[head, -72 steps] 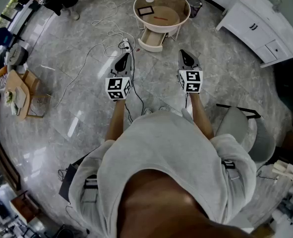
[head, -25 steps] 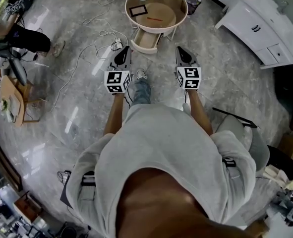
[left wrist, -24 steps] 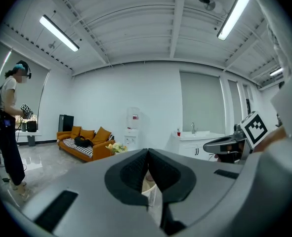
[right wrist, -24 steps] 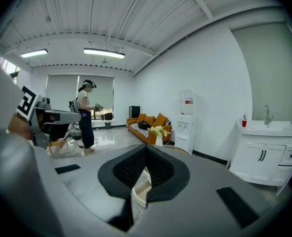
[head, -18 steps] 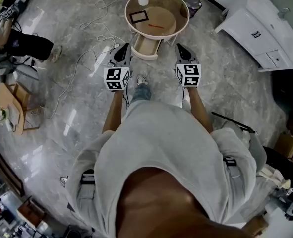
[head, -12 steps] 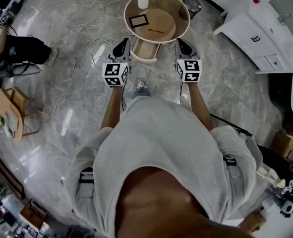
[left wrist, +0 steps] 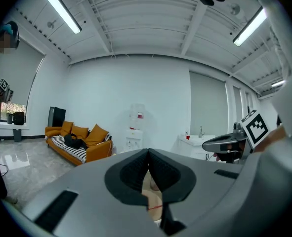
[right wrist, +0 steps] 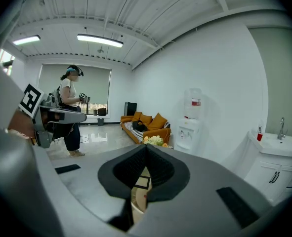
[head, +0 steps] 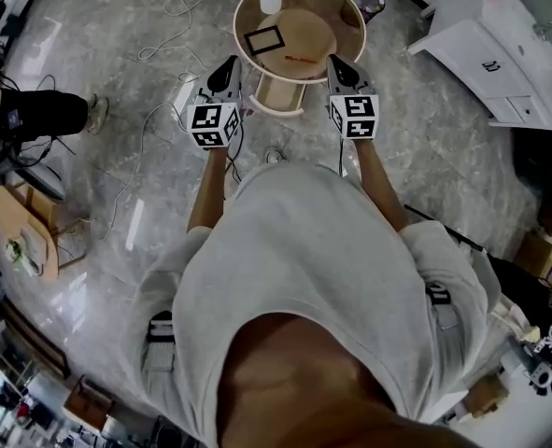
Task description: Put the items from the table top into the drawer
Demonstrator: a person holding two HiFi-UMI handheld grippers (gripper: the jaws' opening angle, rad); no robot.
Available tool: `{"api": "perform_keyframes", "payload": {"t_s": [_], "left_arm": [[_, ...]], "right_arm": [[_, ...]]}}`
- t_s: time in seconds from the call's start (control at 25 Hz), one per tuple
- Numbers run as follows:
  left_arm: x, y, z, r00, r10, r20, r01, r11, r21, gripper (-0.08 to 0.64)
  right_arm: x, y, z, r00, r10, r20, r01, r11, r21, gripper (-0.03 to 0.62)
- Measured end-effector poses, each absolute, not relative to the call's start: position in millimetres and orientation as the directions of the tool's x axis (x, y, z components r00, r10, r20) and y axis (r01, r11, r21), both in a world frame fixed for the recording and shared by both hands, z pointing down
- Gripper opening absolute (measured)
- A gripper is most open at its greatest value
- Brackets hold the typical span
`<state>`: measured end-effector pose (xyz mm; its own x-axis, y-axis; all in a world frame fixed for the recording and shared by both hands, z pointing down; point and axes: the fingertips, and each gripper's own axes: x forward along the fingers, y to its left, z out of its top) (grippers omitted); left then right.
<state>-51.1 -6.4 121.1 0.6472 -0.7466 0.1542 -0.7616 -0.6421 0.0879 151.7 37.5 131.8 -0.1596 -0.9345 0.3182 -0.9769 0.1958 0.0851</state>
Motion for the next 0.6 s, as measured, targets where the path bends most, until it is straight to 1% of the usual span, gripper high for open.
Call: {"api": "perform_keyframes", "payload": {"t_s": [0.32,0.6], "left_arm": [[-21.0,-26.9,136.8,0.658,-0.725,0.202,-0.749,-0.657,0.082,0.015],[-7.2,-25.3,168.0,0.579,-0.757,0.301,-0.811,-0.572,0.121,0.015]], "right_arm": [[174.0,15.1,159.8,-0.170,-0.914,0.369,-0.978,0.201,0.049,0.023],[196.2,-6.4,195.6,-0.258,-0.854,0.452,-0.955,0.296,0.015,0.023]]}}
